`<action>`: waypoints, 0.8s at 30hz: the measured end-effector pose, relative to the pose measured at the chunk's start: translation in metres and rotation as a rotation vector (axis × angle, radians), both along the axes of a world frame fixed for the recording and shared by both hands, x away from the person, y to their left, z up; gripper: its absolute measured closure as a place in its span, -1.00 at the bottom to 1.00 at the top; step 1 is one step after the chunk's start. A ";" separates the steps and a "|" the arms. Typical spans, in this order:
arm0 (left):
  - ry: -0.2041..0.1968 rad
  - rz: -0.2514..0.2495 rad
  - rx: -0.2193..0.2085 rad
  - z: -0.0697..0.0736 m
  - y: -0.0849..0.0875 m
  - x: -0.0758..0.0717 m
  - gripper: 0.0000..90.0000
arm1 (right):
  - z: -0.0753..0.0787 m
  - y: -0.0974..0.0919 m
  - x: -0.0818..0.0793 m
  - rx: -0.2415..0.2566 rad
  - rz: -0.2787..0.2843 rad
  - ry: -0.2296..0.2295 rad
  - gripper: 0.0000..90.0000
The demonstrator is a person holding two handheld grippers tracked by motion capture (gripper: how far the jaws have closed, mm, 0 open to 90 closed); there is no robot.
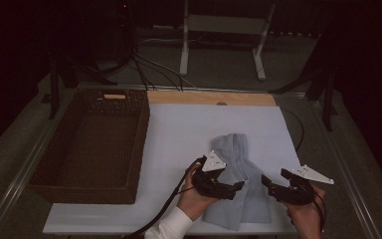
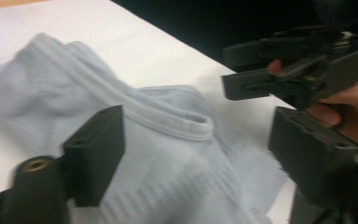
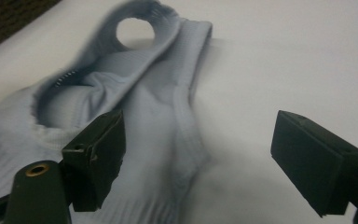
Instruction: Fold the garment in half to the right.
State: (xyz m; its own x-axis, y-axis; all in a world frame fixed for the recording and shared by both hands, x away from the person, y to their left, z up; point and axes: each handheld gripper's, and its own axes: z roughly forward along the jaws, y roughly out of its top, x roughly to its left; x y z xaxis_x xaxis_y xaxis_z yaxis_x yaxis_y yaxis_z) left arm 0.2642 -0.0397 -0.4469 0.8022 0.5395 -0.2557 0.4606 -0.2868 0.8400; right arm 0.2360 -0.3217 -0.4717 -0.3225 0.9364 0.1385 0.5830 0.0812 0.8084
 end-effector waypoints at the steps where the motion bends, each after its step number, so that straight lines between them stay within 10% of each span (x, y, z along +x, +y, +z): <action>1: -0.003 0.009 0.004 0.000 0.002 0.000 -0.66 | 0.000 0.001 0.000 0.001 0.006 -0.003 -0.60; 7: -0.028 0.028 0.025 -0.002 0.012 0.001 -0.98 | 0.001 0.006 -0.001 0.017 0.038 -0.004 -0.59; 24: -0.032 0.085 0.035 -0.011 0.040 0.002 -1.00 | 0.004 0.029 -0.001 0.063 0.129 0.052 -0.52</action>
